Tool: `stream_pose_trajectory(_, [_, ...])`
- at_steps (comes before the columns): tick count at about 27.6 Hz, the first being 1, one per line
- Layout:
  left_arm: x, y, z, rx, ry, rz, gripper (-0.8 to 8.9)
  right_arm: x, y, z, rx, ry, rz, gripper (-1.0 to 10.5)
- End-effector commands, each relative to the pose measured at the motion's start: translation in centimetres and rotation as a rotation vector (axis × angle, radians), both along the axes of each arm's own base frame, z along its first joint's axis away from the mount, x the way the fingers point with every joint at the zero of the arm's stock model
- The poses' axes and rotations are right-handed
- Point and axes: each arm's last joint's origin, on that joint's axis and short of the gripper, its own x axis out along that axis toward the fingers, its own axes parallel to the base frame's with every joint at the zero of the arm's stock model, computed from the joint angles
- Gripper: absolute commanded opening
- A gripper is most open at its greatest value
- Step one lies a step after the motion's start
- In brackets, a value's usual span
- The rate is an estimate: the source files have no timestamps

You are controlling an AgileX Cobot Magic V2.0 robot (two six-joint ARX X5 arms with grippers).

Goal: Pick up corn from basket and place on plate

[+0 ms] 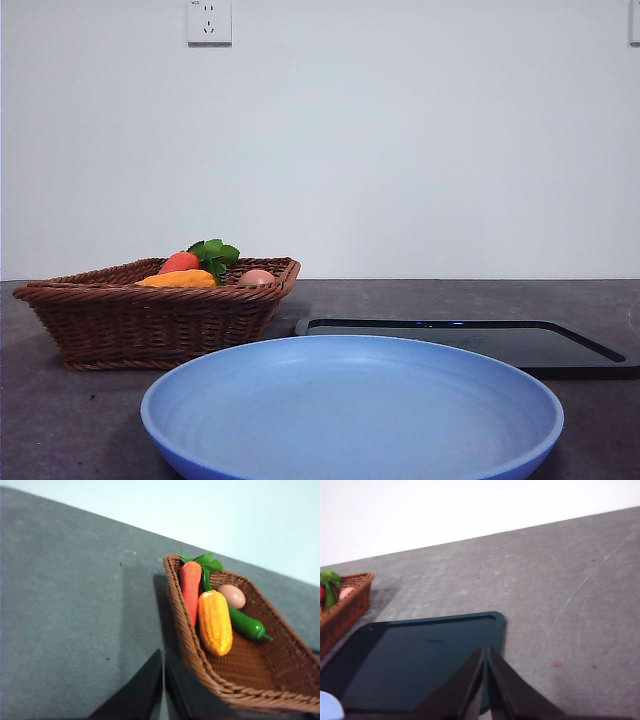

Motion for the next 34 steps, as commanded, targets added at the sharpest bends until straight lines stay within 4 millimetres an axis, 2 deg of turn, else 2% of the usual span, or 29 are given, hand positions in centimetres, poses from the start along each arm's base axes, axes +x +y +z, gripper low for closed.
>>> stream_pose_trajectory(1, [0.0,0.0,0.2,-0.069,0.008,0.014,0.07,-0.1,0.0,0.3,0.074,0.001,0.008,0.0])
stream_pose_trajectory(7, [-0.7,-0.1,2.9,-0.104,-0.021,-0.009,0.08,-0.6,0.1,2.5,0.097,-0.020,0.001,0.0])
stream_pose_trajectory(14, [-1.1,-0.3,5.6,-0.116,0.102,-0.068,0.08,-1.2,0.1,5.1,0.097,0.074,0.003,0.0])
stream_pose_trajectory(19, [-0.9,-0.5,8.1,-0.097,0.183,-0.155,0.08,-1.3,0.2,8.0,0.080,0.137,0.042,0.0])
stream_pose_trajectory(27, [-0.3,-1.0,11.6,-0.012,0.312,-0.306,0.07,-0.4,0.6,12.2,-0.039,0.334,0.194,0.0])
stream_pose_trajectory(34, [0.3,-1.9,13.2,0.046,0.454,-0.455,0.07,1.4,1.6,15.3,-0.156,0.487,0.365,0.0])
